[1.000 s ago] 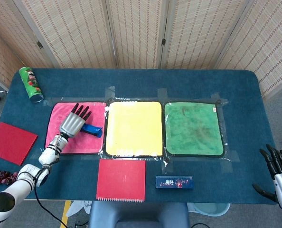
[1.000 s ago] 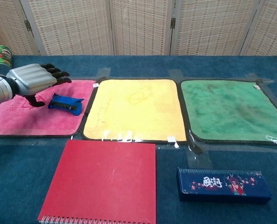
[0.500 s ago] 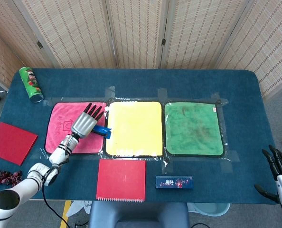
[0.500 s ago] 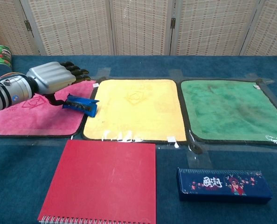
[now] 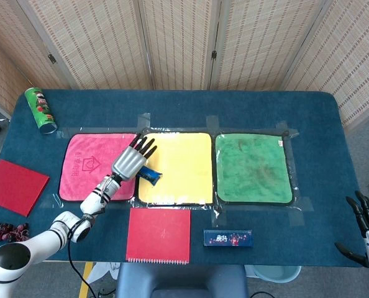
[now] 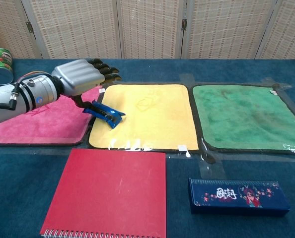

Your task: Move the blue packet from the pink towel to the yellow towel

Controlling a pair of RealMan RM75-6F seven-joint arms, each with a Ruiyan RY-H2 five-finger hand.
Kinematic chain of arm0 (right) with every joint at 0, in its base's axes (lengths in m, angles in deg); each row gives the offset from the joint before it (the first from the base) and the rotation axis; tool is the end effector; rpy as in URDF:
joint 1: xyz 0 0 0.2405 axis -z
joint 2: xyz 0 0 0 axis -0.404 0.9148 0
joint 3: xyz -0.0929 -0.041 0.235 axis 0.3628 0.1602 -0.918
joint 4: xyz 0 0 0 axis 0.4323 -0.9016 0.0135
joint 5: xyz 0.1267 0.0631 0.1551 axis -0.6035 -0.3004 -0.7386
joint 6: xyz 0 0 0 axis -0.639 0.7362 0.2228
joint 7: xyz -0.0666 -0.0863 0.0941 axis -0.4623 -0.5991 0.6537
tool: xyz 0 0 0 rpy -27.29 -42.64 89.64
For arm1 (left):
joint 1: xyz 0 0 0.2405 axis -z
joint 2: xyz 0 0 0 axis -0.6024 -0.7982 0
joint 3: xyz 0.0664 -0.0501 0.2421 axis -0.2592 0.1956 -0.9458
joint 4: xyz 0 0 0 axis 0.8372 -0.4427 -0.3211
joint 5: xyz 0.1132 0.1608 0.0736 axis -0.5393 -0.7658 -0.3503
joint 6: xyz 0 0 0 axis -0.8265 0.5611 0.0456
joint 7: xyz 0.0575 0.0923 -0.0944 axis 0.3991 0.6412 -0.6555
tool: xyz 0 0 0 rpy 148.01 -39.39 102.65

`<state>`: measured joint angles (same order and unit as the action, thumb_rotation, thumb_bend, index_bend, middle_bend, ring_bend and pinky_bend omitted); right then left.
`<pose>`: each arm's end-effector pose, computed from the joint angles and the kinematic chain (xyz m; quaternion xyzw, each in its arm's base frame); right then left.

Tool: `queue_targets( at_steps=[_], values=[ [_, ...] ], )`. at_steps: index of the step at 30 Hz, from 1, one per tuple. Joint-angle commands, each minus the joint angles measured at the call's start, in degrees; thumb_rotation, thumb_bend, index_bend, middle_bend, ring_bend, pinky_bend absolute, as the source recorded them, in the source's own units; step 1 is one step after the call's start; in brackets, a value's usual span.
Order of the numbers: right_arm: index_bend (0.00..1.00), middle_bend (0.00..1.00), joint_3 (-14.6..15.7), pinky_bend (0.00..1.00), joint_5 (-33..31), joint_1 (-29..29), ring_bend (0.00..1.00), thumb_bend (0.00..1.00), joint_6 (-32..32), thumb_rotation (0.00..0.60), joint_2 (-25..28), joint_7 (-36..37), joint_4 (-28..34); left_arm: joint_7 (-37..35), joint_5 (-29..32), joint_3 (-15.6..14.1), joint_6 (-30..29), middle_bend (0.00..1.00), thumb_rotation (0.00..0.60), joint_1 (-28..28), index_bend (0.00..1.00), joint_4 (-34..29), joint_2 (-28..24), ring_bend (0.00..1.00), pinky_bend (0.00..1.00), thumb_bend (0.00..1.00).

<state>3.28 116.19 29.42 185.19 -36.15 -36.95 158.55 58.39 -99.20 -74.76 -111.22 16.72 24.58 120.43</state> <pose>-0.3115 -0.1080 0.1894 0.5779 -0.3853 0.4183 0.5853 -0.1458 0.4221 -0.0463 -0.8351 -0.0751 -0.2676 0.4747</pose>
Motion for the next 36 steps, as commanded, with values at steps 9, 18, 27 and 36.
queue_targets(
  at_steps=[9,18,27,36],
  values=[
    [0.0,0.01,-0.1,0.0,0.0,0.2,0.04,0.12,0.3,0.6,-0.1,0.8,-0.8,5.8,2.4,2.9,-0.7,0.0,0.6,1.8,0.0,-7.2,-0.8,0.0,0.02,0.35],
    [0.0,0.01,-0.2,0.0,0.7,-0.6,0.04,0.12,-0.4,0.6,-0.3,0.9,-0.8,5.9,4.0,1.2,-2.1,0.0,0.6,-1.9,0.0,-13.0,-5.9,0.0,0.02,0.35],
    [0.0,0.01,-0.2,0.0,0.6,-0.8,0.04,0.12,-0.7,0.6,-0.6,1.4,-1.3,7.0,4.0,-2.0,-1.1,0.0,0.6,-4.0,0.0,-15.5,-7.3,0.0,0.02,0.35],
    [0.0,0.01,-0.1,0.0,0.5,-0.6,0.04,0.12,-0.4,0.6,-0.6,1.8,-1.6,9.0,6.6,-0.8,1.5,0.0,0.6,-2.9,0.0,-10.8,-2.4,0.0,0.02,0.35]
  ],
)
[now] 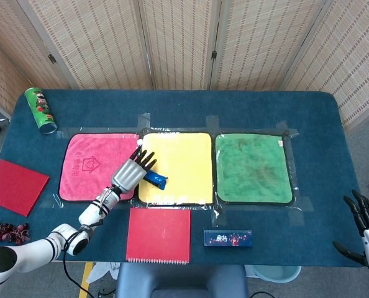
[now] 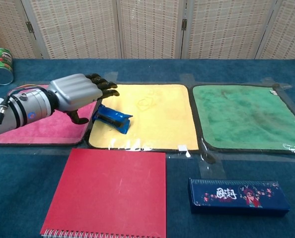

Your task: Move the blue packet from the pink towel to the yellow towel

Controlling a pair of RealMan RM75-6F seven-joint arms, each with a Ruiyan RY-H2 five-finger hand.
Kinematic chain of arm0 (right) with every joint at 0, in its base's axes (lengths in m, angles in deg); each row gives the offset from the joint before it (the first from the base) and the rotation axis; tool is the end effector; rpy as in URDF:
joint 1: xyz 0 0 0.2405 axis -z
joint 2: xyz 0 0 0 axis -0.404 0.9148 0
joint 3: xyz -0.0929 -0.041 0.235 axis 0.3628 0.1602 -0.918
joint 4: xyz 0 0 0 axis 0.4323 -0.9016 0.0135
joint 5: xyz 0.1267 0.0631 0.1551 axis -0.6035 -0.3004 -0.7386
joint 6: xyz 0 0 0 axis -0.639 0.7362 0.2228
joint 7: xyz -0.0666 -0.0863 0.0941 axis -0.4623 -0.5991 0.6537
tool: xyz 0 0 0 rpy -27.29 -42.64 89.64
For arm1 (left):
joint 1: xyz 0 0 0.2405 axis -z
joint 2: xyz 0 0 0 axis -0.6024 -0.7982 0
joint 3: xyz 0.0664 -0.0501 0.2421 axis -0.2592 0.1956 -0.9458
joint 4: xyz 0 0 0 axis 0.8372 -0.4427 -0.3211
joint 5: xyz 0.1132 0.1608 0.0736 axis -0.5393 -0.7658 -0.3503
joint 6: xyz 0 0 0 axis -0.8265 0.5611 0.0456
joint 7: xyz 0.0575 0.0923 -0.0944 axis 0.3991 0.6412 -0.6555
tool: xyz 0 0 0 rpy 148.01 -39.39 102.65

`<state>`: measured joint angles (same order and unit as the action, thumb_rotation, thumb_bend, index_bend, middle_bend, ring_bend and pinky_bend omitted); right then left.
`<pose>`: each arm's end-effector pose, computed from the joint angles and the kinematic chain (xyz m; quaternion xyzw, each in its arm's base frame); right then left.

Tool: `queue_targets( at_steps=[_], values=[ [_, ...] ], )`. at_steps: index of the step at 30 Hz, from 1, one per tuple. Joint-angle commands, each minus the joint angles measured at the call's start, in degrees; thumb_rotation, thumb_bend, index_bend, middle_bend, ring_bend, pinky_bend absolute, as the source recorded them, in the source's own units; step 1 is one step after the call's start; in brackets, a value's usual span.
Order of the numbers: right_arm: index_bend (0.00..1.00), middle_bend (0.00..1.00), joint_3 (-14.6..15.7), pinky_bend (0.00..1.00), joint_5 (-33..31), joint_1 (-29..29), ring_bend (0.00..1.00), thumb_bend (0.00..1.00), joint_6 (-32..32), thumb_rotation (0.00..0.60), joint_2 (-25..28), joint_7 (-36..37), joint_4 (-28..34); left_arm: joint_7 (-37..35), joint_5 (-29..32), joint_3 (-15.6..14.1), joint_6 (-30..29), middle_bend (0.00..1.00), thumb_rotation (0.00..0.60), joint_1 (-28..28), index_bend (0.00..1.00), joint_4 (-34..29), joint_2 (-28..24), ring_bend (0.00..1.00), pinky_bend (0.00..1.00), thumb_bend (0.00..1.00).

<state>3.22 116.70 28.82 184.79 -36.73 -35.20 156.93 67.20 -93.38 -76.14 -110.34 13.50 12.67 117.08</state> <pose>-0.3141 -0.1110 0.1873 0.5822 -0.3867 0.4245 0.5756 -0.1557 0.3890 -0.0550 -0.8499 -0.1045 -0.2428 0.4559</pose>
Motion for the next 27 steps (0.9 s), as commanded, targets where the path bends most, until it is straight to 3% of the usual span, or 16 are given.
queue_targets(
  at_steps=[1,14,27],
  values=[
    [0.0,0.01,0.0,0.0,-0.1,0.1,0.04,0.12,0.0,0.6,0.0,0.0,0.0,0.2,1.1,0.8,0.7,0.0,0.6,0.5,0.0,1.7,1.5,0.0,0.02,0.35],
    [0.0,0.01,0.1,0.0,0.0,0.3,0.04,0.12,0.4,0.6,-0.1,0.1,-0.3,0.9,2.4,3.2,1.3,0.0,0.6,2.9,0.0,3.9,4.5,0.0,0.02,0.35],
    [0.0,0.01,0.2,0.0,-0.2,0.8,0.04,0.12,1.1,0.6,-0.2,0.8,-0.9,5.1,5.8,6.3,2.1,0.0,0.6,6.1,0.0,2.2,6.9,0.0,0.02,0.35]
  ],
)
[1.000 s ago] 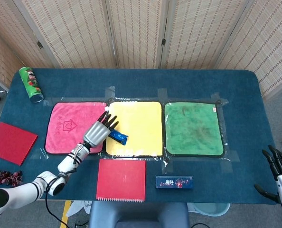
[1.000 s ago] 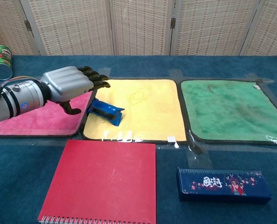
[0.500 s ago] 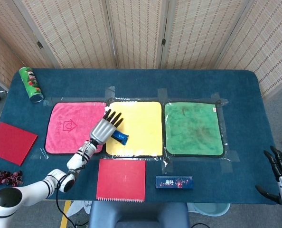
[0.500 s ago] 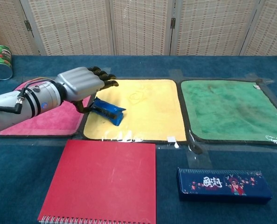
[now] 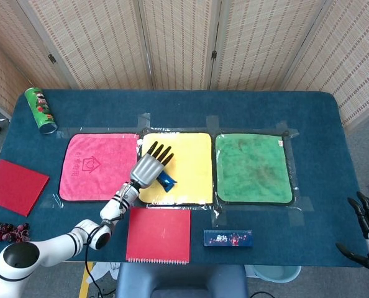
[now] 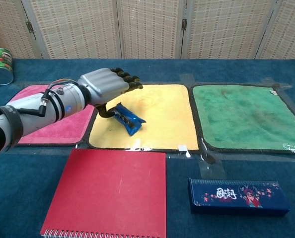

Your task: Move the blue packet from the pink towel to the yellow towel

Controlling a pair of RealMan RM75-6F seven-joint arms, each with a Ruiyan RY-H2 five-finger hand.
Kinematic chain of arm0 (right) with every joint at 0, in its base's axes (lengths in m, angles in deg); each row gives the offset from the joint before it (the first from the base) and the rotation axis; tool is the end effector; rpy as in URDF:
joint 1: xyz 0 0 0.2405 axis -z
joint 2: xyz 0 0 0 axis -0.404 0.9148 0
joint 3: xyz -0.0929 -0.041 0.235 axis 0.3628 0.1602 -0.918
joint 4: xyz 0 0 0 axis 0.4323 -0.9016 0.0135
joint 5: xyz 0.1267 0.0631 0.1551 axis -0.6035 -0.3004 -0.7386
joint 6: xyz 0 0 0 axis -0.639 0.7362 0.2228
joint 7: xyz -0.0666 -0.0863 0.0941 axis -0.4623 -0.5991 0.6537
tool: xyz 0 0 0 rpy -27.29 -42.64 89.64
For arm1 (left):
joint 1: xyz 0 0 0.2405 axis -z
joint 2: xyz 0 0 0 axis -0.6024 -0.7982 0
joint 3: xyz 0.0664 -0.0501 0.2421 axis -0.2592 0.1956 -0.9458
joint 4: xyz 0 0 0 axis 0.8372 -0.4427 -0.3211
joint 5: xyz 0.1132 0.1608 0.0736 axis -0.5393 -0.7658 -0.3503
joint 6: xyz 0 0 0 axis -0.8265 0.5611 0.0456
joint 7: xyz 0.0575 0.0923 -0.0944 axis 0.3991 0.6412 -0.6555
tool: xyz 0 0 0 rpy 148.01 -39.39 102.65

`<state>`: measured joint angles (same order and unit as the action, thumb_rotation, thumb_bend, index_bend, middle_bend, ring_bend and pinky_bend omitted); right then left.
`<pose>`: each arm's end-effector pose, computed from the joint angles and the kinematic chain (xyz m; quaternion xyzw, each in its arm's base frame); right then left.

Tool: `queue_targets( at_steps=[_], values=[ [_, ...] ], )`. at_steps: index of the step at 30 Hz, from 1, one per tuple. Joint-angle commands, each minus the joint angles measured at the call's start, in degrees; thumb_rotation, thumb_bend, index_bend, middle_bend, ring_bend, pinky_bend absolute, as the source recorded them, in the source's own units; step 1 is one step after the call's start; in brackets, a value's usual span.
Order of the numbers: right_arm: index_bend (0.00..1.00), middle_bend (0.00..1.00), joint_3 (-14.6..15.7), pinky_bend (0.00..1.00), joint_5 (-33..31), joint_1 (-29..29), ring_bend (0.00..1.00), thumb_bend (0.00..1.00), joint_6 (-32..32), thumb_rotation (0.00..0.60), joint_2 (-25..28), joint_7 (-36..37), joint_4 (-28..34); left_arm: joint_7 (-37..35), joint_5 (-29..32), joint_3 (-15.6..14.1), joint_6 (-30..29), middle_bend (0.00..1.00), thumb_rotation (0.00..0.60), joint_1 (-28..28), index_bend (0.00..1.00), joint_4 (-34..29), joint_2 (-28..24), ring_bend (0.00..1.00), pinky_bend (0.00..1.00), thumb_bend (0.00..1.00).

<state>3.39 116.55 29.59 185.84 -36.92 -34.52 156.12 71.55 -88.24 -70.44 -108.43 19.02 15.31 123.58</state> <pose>-0.3171 -0.1058 0.1895 0.5765 -0.3867 0.4252 0.5807 -0.0988 0.4016 -0.0813 -0.8383 -0.1142 -0.2760 0.4561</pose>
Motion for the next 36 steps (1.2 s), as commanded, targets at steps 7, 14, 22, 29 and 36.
queue_targets(
  at_steps=[7,14,22,29,36],
  values=[
    [0.0,0.01,0.1,0.0,-0.4,0.7,0.04,0.13,0.7,0.6,-0.1,0.9,-0.8,4.8,3.2,1.4,1.2,0.0,0.6,2.7,0.0,-1.5,1.8,0.0,0.02,0.35],
    [0.0,0.01,-0.1,0.0,-0.4,0.9,0.04,0.12,1.2,0.6,-0.2,1.6,-1.5,3.5,4.2,2.9,-0.2,0.0,0.6,3.1,0.0,-5.1,0.9,0.0,0.02,0.35],
    [0.0,0.01,-0.2,0.0,-0.2,0.8,0.04,0.12,1.2,0.6,-0.2,2.2,-2.0,0.1,6.0,5.0,-3.1,0.0,0.6,1.5,0.0,-11.0,-3.6,0.0,0.02,0.35],
    [0.0,0.01,-0.5,0.0,-0.3,0.0,0.04,0.12,0.2,0.6,0.4,2.0,-1.9,-2.4,10.6,6.3,-6.6,0.0,0.6,-3.0,0.0,-18.6,-10.9,0.0,0.02,0.35],
    [0.0,0.01,-1.0,0.0,-0.5,-1.0,0.04,0.13,-0.7,0.6,0.4,2.3,-2.0,-6.8,13.6,6.3,-10.5,0.0,0.6,-9.0,0.0,-27.1,-19.5,0.0,0.02,0.36]
  ],
)
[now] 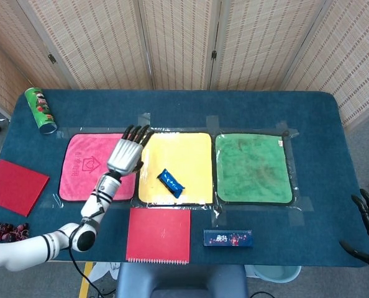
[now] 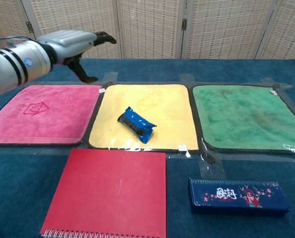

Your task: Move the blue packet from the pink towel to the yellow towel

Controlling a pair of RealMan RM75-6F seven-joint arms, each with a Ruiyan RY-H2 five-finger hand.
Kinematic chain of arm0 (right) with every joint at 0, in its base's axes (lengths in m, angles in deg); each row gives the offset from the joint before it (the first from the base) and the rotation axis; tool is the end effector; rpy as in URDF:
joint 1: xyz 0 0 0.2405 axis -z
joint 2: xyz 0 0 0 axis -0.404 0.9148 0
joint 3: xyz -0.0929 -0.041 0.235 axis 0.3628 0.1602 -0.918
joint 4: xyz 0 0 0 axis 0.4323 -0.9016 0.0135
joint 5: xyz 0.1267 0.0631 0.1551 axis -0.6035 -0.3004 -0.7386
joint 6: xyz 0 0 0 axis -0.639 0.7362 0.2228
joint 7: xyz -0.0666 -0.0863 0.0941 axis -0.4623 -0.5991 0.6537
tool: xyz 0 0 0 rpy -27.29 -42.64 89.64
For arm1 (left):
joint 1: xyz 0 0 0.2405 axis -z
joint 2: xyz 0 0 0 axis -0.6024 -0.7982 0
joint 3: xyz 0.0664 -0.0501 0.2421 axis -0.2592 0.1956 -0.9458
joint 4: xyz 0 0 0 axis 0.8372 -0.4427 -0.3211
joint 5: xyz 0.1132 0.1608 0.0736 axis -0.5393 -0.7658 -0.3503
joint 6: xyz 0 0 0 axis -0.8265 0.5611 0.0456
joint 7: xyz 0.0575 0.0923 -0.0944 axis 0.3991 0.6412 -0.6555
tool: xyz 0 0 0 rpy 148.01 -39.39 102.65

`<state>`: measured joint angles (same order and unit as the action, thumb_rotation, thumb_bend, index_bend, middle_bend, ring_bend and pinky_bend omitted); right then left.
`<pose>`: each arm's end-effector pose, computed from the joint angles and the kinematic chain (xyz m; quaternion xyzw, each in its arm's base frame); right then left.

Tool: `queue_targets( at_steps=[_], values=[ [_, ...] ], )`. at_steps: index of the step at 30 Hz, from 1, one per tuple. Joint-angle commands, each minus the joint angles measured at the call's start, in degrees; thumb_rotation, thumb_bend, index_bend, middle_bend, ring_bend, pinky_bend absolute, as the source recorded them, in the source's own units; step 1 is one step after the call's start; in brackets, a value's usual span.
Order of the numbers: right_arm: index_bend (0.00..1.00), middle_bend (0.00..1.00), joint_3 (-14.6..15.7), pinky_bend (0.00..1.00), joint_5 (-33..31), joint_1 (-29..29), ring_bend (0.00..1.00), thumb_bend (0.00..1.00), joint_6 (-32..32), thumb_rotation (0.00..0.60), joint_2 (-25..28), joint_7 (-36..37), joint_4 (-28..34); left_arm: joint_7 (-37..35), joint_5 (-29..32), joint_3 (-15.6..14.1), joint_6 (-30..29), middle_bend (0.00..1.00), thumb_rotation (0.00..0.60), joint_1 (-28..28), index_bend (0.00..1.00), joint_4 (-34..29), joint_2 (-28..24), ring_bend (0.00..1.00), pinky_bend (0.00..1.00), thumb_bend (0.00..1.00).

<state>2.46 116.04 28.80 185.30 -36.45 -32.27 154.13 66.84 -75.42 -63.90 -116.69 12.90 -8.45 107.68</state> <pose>-0.3229 -0.1130 0.1964 0.5787 -0.3809 0.4277 0.5806 -0.1045 0.4016 0.0151 -0.7344 -0.2859 -0.3778 0.4861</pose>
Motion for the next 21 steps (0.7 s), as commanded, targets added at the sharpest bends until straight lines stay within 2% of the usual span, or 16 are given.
queue_targets(
  at_steps=[1,10,21],
  values=[
    [0.0,0.01,-0.2,0.0,-0.1,-0.4,0.04,0.13,-0.4,0.6,-0.1,0.1,-0.1,-2.6,0.4,-0.8,-3.1,0.0,0.6,-4.0,0.0,-4.3,-5.0,0.0,0.02,0.36],
    [0.0,0.01,-0.7,0.0,-0.4,-2.8,0.04,0.12,-3.7,0.6,-0.3,0.1,-0.1,-7.3,-3.6,-6.0,-12.7,0.0,0.6,-14.3,0.0,-12.3,-14.1,0.0,0.02,0.39],
    [0.0,0.01,-0.6,0.0,0.1,-5.6,0.04,0.12,-7.5,0.6,-0.4,-0.2,0.6,-13.7,-10.9,-12.3,-25.8,0.0,0.6,-27.0,0.01,-17.6,-20.1,0.0,0.02,0.41]
  ],
)
